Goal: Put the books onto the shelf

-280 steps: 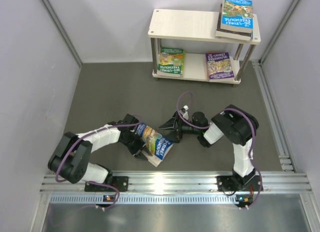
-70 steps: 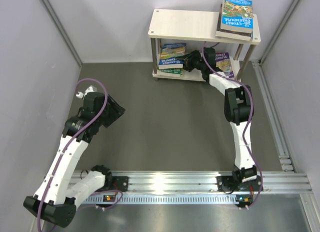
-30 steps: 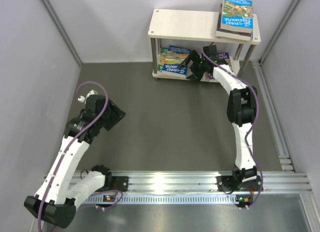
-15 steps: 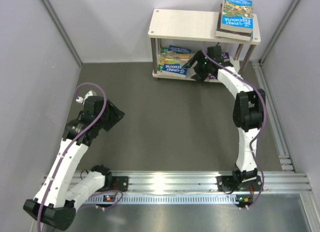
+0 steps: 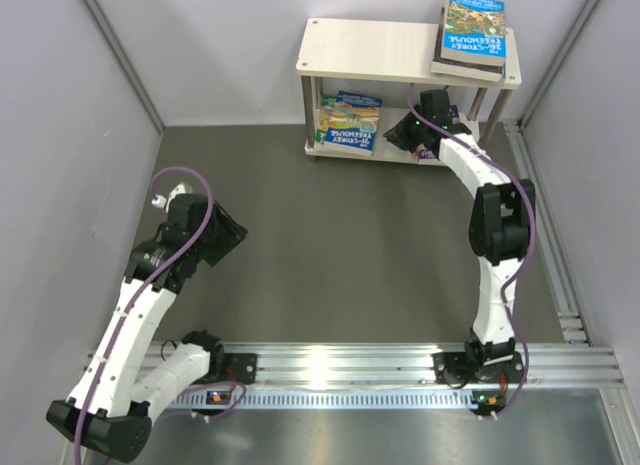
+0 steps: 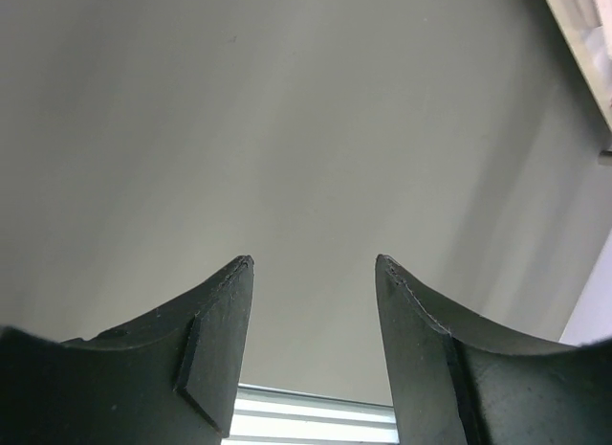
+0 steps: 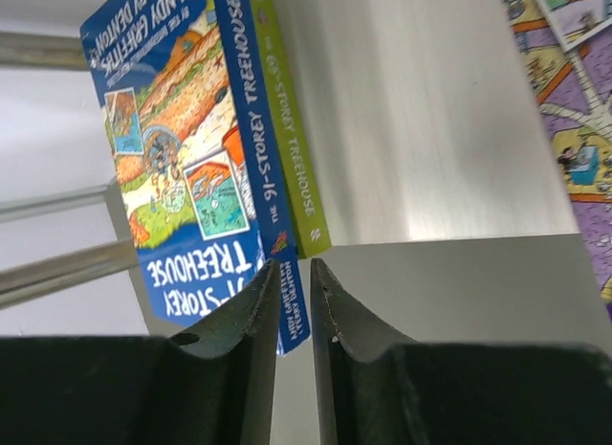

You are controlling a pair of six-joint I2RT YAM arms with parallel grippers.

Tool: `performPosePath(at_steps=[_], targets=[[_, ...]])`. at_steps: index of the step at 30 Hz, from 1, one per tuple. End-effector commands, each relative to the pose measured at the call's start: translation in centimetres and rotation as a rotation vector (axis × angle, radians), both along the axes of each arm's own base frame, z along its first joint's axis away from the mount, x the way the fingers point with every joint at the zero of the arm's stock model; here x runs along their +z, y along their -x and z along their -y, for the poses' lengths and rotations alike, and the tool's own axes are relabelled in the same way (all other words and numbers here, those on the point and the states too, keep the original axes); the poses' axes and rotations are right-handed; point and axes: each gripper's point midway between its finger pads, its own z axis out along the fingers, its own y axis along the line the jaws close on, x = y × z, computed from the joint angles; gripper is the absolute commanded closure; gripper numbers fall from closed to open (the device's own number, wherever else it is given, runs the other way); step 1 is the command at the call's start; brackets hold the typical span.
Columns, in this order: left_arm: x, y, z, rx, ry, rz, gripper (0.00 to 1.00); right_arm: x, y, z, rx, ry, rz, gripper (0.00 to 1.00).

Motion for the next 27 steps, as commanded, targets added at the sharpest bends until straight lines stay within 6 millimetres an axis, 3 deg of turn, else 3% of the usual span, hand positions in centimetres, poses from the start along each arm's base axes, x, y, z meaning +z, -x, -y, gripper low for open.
performPosePath(at_steps=[1, 4, 6, 7, 8, 10, 12, 14, 15, 17, 18, 23, 24, 26, 27], targets=[[0.8, 0.4, -0.7, 0.012, -0.023, 0.017, 0.41, 5.6, -3.4, 1.4, -0.083, 0.005, 0.196, 0.81], [0.6, 1.0, -1.0, 0.015, -0.030, 0.004, 0.41, 3.8, -4.4, 0.5, -0.078, 0.007, 0.172, 0.82], [0.6, 1.4, -1.2, 0.016, -0.037, 0.001, 0.41, 4.1, -4.9, -0.4, -0.065, -0.002, 0.181, 0.83], [0.4, 1.7, -1.4, 0.019, -0.044, -0.010, 0.41, 2.9, -5.1, -1.4, -0.048, 0.003, 0.167, 0.83], [0.6, 1.9, -1.5, 0.019, -0.045, -0.007, 0.41, 3.7, -5.4, -2.0, -0.037, 0.000, 0.186, 0.83], [0.8, 2.1, -1.7, 0.020, -0.055, -0.008, 0.41, 2.5, -5.6, -3.5, -0.009, 0.004, 0.176, 0.82], [1.1, 2.5, -2.0, 0.020, -0.066, -0.008, 0.40, 2.9, -5.8, -4.7, 0.005, -0.013, 0.186, 0.79], [1.2, 2.9, -2.4, 0.025, -0.082, -0.008, 0.40, 2.7, -6.0, -5.4, 0.016, -0.022, 0.190, 0.65], [1.3, 3.0, -2.4, 0.025, -0.087, -0.008, 0.40, 2.6, -5.9, -5.8, 0.021, -0.023, 0.188, 0.41], [1.4, 3.2, -2.7, 0.027, -0.097, -0.005, 0.39, 2.3, -5.9, -6.2, 0.024, -0.032, 0.184, 0.10], [1.4, 3.4, -2.8, 0.027, -0.100, -0.006, 0.39, 2.7, -5.9, -6.4, 0.029, -0.040, 0.197, 0.02], [1.3, 3.3, -2.6, 0.013, -0.101, -0.004, 0.38, 3.0, -5.3, -6.5, 0.036, -0.032, 0.199, 0.00], [1.3, 3.1, -2.5, 0.007, -0.097, -0.001, 0.38, 4.3, -4.9, -6.2, 0.032, -0.032, 0.216, 0.00], [1.1, 2.9, -2.3, -0.004, -0.098, -0.005, 0.38, 3.8, -3.9, -5.7, 0.034, -0.009, 0.205, 0.00], [1.1, 2.8, -2.2, -0.008, -0.096, -0.002, 0.38, 5.5, -3.3, -5.5, 0.037, -0.013, 0.228, 0.00]])
